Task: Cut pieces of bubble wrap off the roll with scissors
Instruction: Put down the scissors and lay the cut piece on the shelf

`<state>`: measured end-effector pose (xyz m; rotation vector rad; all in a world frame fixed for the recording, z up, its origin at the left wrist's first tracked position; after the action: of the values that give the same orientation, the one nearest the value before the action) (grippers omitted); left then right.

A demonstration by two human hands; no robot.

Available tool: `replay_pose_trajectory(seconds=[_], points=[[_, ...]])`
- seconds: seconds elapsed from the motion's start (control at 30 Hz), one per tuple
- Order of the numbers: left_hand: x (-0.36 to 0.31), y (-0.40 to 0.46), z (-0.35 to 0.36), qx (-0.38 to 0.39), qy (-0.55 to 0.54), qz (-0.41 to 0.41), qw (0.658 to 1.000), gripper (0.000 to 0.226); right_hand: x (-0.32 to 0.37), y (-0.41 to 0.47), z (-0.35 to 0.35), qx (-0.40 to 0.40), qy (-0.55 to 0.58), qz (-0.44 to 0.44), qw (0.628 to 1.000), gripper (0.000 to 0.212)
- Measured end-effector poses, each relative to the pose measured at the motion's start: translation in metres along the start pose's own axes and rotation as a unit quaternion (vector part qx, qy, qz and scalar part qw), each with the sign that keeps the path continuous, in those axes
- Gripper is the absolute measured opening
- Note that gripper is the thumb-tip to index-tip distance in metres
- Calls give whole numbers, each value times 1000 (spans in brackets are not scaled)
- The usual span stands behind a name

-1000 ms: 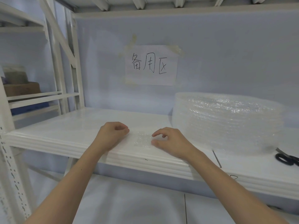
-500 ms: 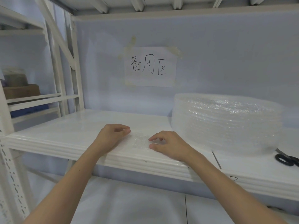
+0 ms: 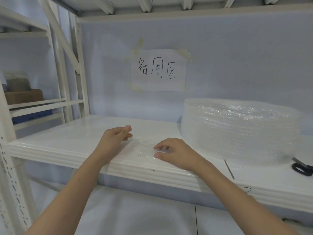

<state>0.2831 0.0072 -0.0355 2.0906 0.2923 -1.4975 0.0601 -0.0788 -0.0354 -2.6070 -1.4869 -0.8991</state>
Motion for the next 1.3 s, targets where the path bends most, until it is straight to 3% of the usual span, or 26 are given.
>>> replay_pose_trajectory(seconds=[0.23, 0.5, 0.93, 1.3], points=[[-1, -1, -2, -18, -37, -17, 999, 34, 4, 0, 1, -3, -12, 4, 1000, 32], [-3, -6, 13, -142, 109, 5, 984, 53, 2, 0, 2, -2, -19, 4, 1000, 33], [1, -4, 13, -105, 90, 3, 990, 59, 2, -1, 1, 3, -10, 0, 1000, 31], [4, -2, 9, -140, 67, 4, 988, 54, 1, -2, 1, -9, 4, 5, 1000, 32]])
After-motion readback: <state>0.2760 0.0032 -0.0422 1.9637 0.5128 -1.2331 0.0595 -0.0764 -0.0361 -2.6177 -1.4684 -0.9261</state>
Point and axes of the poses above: each hand's wrist, its own y-axis towards the middle knuckle, its own z-axis out of the palm, x = y × z, the point moved 2 cm from there along y, towards the middle knuckle, and after that the axes turned 5 degrees about x, right-handed, at the moved point
